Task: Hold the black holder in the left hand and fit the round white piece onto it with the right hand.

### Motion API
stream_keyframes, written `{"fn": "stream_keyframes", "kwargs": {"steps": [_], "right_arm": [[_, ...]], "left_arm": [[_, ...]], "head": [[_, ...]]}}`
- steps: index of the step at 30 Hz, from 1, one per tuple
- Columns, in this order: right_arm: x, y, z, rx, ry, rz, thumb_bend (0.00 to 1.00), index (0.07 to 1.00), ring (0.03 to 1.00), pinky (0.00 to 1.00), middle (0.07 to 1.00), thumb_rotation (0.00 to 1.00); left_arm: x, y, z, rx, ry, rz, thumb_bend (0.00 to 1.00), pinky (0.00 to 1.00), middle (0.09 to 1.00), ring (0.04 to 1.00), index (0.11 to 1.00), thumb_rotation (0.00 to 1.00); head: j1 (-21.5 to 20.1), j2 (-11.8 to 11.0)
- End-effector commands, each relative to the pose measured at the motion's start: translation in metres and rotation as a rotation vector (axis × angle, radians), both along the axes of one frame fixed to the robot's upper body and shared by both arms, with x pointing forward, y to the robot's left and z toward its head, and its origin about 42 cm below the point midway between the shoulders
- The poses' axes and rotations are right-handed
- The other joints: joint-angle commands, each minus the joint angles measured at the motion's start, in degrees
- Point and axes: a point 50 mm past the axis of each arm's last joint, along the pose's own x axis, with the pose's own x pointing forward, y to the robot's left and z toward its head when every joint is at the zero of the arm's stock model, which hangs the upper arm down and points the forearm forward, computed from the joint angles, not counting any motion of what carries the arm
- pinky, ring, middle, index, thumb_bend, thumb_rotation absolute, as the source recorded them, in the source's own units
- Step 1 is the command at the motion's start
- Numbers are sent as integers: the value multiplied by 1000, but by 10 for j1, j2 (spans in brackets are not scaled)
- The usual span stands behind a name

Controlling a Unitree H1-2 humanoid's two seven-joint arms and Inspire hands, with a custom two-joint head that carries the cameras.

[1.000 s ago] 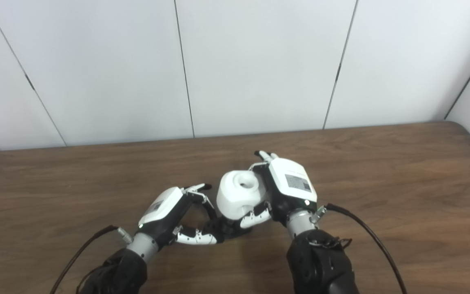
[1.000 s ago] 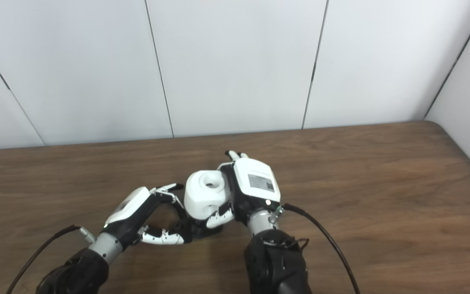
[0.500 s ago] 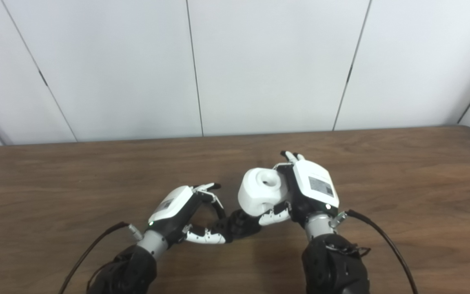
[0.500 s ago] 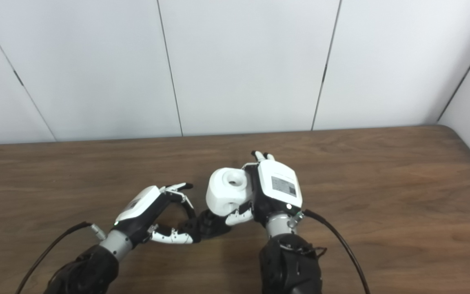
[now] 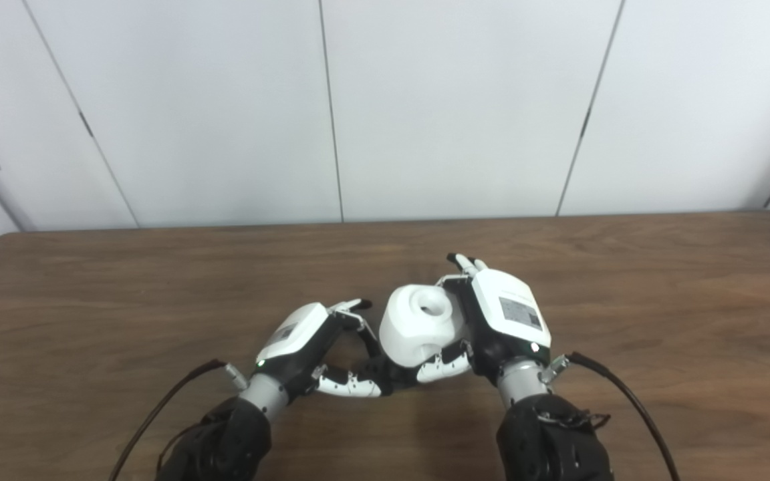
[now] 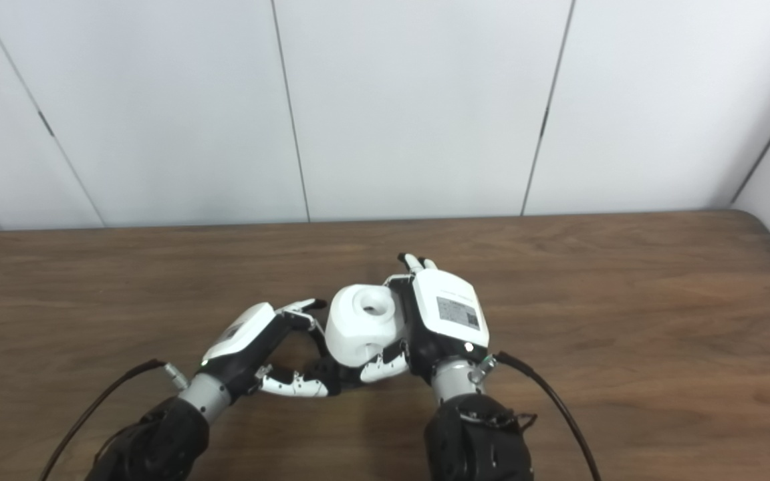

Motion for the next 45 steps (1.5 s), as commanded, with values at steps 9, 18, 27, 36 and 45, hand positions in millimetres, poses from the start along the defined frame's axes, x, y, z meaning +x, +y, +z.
{"fn": "stream_keyframes", "kwargs": {"steps": [9,18,27,36,45], "right_arm": [[-5,4,20,13,-52,51,506,484,956,674,939,138],[-5,2,20,-4,-50,58,505,485,960,686,941,140],[-1,9,11,-59,-33,71,508,485,951,654,934,138],[2,6,6,-82,-42,50,506,485,954,671,944,140],[-1,7,2,-169,-147,17,508,484,932,626,921,141]], "left_arm": [[4,-12,19,-23,-71,-6,514,999,936,958,478,45],[3,-16,20,-30,-80,-8,514,994,935,957,478,46],[3,-16,18,-43,-78,-12,514,967,934,954,477,47],[2,-16,18,-35,-81,-11,514,973,937,953,478,46],[1,-15,15,-41,-70,-7,514,999,939,961,478,46]], "head": [[14,-1],[23,4],[19,1],[14,-4],[8,-9]]}}
